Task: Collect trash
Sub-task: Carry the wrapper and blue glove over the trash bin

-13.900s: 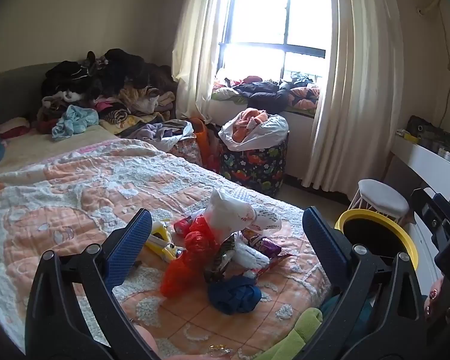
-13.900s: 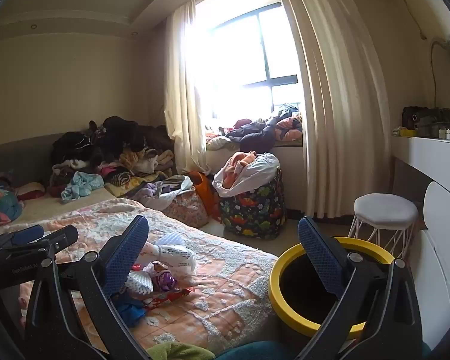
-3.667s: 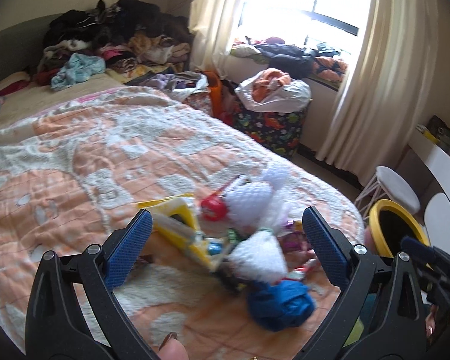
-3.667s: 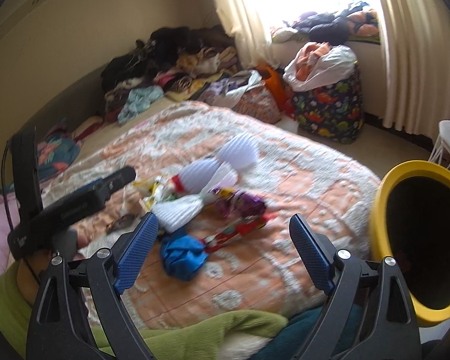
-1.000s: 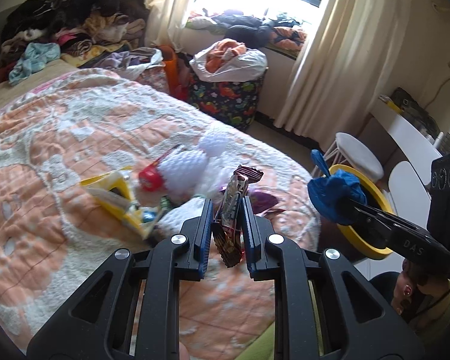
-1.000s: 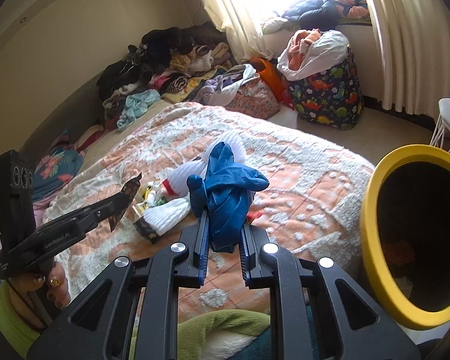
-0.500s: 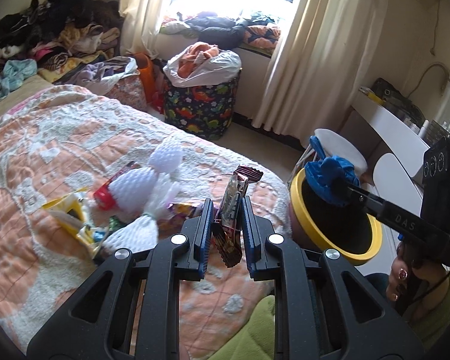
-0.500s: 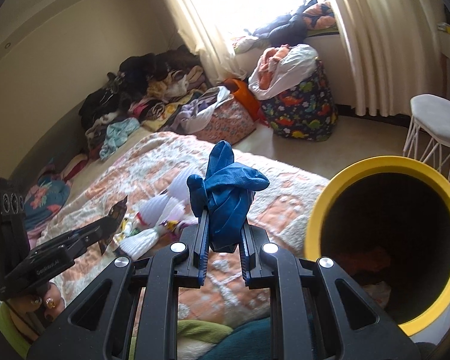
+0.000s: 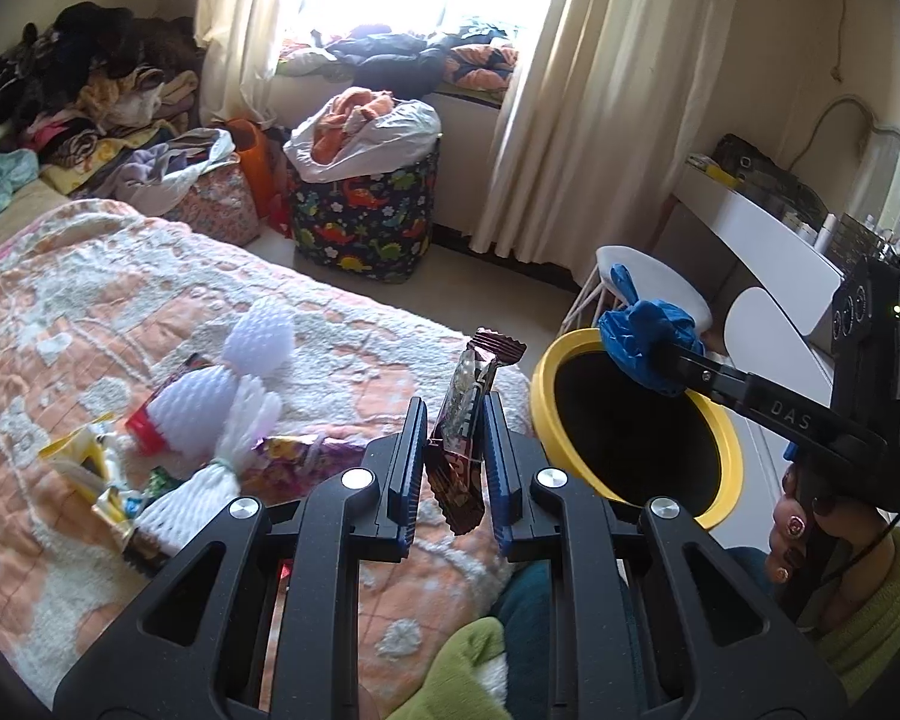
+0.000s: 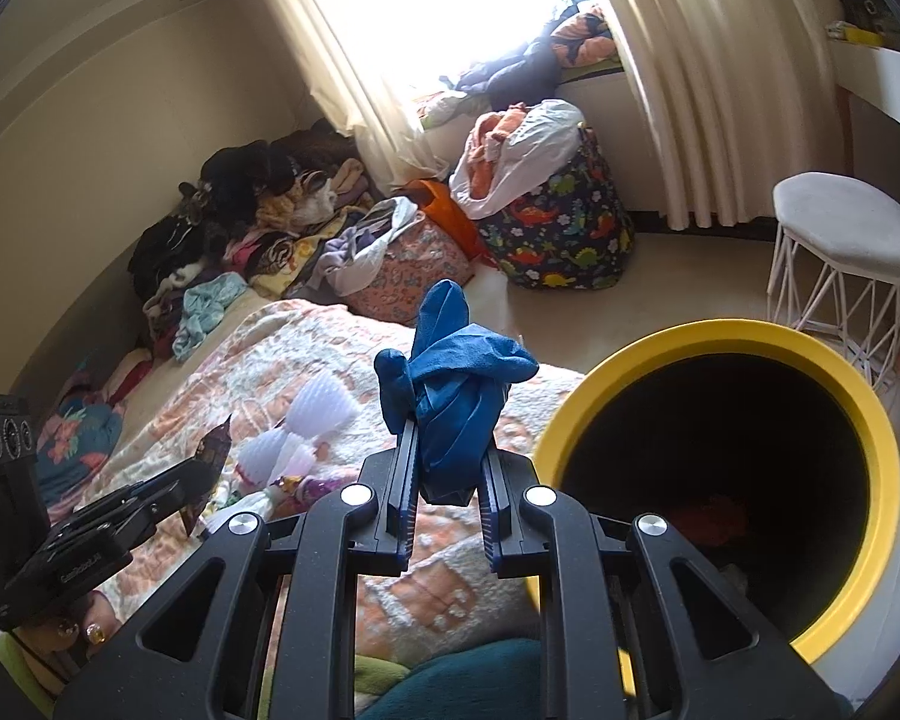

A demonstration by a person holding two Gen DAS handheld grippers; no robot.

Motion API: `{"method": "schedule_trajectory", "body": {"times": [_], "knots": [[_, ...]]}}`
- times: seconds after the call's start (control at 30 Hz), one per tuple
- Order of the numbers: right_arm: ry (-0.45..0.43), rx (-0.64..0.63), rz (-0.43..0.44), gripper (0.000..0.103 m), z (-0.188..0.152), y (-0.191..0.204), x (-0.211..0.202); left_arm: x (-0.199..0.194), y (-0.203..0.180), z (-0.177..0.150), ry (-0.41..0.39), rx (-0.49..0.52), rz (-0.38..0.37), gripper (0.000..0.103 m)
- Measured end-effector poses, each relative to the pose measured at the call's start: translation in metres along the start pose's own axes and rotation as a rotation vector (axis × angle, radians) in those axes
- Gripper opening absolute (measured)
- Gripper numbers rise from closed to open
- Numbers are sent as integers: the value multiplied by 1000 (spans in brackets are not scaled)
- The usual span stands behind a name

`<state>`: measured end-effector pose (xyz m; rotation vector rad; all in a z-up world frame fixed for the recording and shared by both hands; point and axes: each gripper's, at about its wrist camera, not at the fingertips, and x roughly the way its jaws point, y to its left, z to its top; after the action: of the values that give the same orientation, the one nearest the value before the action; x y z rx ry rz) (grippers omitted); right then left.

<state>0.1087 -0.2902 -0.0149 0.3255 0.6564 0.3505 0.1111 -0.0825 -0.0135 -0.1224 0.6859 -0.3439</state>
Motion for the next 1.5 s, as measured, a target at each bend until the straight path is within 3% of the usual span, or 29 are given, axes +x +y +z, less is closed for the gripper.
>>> {"method": "schedule_trajectory", "body": {"times": [1.0,1.5], "knots": [[-33,152,-128,17,5,-84,-12,60,-82,-5,71,131,-135,13],[-20,224,-204,17,-5,-112,-13,106,-106,-16,158,156,-187,13]]}}
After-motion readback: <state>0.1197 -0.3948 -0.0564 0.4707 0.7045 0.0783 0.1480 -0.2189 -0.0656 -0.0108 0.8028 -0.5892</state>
